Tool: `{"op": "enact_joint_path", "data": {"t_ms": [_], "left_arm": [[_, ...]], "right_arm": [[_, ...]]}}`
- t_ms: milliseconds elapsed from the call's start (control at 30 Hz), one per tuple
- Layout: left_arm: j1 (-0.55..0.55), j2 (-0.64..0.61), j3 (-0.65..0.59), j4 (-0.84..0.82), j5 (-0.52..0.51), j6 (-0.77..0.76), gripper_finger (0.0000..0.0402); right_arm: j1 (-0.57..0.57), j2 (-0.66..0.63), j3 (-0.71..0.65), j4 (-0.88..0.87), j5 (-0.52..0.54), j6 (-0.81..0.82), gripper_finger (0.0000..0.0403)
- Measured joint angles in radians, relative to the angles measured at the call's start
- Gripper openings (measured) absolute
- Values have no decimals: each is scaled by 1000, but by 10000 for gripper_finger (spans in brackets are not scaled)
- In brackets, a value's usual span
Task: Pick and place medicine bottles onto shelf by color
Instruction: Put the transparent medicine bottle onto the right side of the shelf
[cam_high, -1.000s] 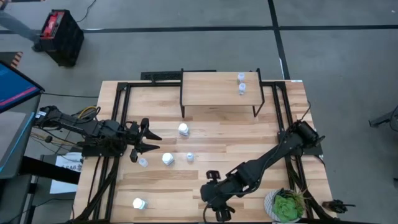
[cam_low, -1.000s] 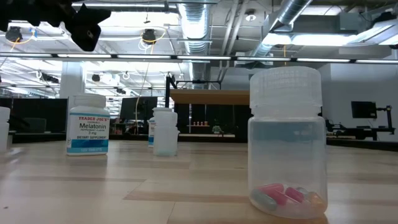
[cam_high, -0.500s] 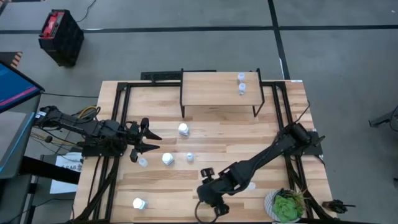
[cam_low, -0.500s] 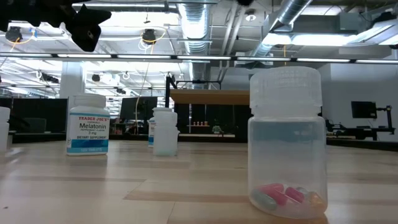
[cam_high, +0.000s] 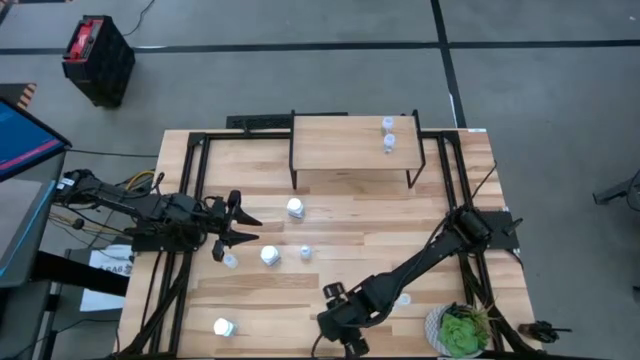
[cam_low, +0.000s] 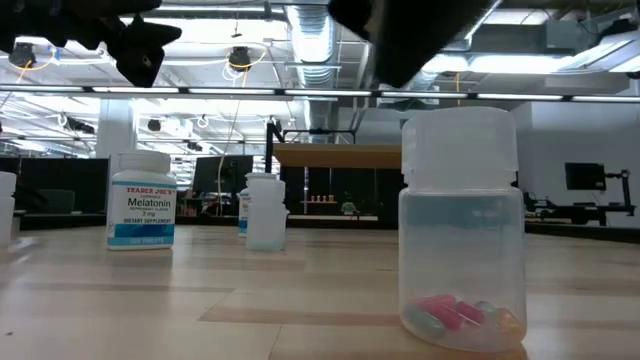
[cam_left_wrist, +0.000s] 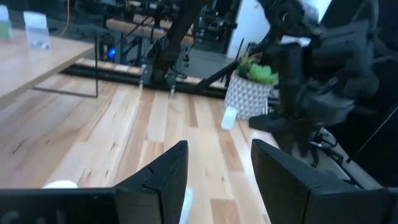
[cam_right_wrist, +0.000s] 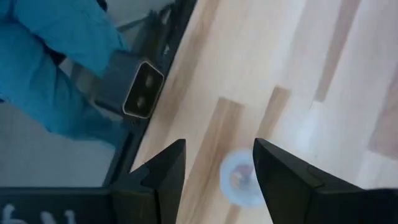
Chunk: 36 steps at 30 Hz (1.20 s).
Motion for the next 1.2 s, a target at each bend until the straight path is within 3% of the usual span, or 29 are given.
{"op": "enact_joint_path", "data": {"t_ms": [1200], "left_arm": [[0,40,1,39,-13,14,165]], "right_arm": [[-10,8,-1,24,15,0,209]]}}
